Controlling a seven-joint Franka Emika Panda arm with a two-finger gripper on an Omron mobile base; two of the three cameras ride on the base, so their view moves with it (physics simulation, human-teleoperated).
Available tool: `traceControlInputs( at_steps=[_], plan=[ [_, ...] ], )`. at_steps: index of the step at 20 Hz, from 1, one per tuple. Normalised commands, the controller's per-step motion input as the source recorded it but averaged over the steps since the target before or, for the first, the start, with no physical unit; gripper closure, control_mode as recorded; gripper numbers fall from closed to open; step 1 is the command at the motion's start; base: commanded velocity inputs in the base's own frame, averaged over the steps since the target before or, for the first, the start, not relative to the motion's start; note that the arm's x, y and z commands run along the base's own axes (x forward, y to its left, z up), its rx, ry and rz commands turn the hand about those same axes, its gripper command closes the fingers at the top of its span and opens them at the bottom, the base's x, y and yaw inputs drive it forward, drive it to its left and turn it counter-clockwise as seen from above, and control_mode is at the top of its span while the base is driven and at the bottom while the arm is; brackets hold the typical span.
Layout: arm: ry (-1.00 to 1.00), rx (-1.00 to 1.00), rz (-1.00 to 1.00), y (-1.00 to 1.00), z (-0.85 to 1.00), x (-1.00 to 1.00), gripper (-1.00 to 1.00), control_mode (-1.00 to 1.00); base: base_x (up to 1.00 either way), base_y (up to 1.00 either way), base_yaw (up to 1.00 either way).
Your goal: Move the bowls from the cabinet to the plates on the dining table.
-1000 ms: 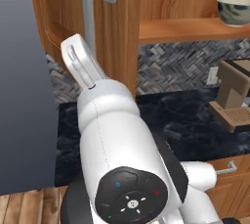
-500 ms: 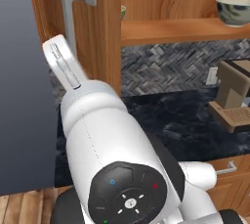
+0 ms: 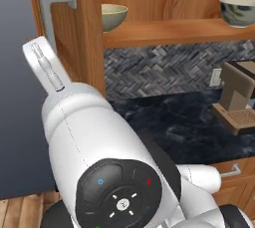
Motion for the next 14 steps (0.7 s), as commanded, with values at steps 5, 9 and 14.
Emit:
traceControlInputs(
  at_steps=[5,9,14],
  plan=[
    [0.00,0.15,0.07,0.90,-0.89,-0.98,1.00,-1.00,0.00,0.00,0.00],
    [-0.02,0.11,0.03,0.92,-0.73,-1.00,1.00,-1.00,0.00,0.00,0.00],
    [-0.07,0.11,0.00,0.95,-0.72,-1.00,1.00,-1.00,0.00,0.00,0.00]
  ],
)
